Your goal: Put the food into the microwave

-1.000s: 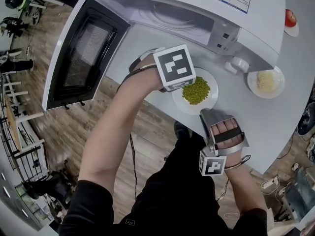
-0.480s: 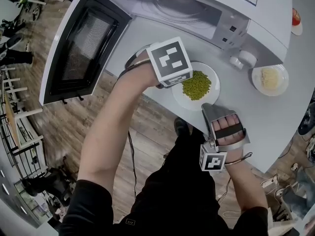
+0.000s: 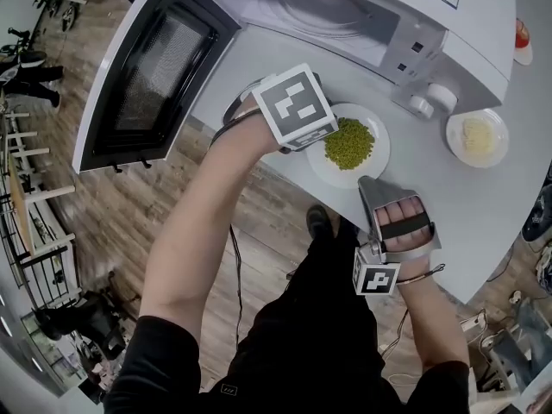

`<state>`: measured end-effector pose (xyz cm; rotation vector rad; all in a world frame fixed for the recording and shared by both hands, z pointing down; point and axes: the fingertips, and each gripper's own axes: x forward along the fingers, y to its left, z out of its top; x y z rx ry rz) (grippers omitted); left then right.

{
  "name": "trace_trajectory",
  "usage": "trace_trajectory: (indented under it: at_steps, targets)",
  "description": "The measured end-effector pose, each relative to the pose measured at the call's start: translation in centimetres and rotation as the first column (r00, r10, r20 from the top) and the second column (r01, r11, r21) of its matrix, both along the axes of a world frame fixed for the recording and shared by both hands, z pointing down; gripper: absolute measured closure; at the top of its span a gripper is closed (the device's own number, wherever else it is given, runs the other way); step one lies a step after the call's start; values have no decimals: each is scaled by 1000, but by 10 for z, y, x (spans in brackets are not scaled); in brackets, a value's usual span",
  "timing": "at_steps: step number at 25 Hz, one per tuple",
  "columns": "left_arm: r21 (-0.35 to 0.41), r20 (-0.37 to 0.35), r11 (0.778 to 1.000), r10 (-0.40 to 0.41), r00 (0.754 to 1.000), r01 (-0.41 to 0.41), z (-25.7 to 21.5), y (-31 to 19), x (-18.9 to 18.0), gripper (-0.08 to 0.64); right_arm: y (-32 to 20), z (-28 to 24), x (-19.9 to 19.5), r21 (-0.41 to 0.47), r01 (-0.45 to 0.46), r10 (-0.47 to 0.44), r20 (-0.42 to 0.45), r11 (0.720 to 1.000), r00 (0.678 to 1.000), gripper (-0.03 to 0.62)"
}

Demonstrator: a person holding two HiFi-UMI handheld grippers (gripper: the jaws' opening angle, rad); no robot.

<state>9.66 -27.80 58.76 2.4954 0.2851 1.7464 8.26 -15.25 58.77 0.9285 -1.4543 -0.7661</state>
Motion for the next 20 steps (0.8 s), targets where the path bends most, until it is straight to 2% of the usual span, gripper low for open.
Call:
trace_trajectory:
  at_steps: [5, 13, 16, 20]
  targets:
    - [118, -75, 992, -38, 996, 47, -23, -17, -6, 462, -2, -8, 2, 52, -14, 14, -13, 999, 1000, 569]
    - [276, -150, 956, -62, 987, 102, -59, -28, -28, 462, -7, -27, 7, 116, -26, 32, -51, 993, 998, 572]
    - [319, -173, 940, -66, 983, 119, -71, -27, -38, 462, -12, -35, 8, 132, -30, 38, -63, 991, 997, 572]
    - [348, -187, 930, -55, 981, 119, -75, -22, -48, 462, -18, -50, 7, 163, -23, 37, -85, 986, 996, 571]
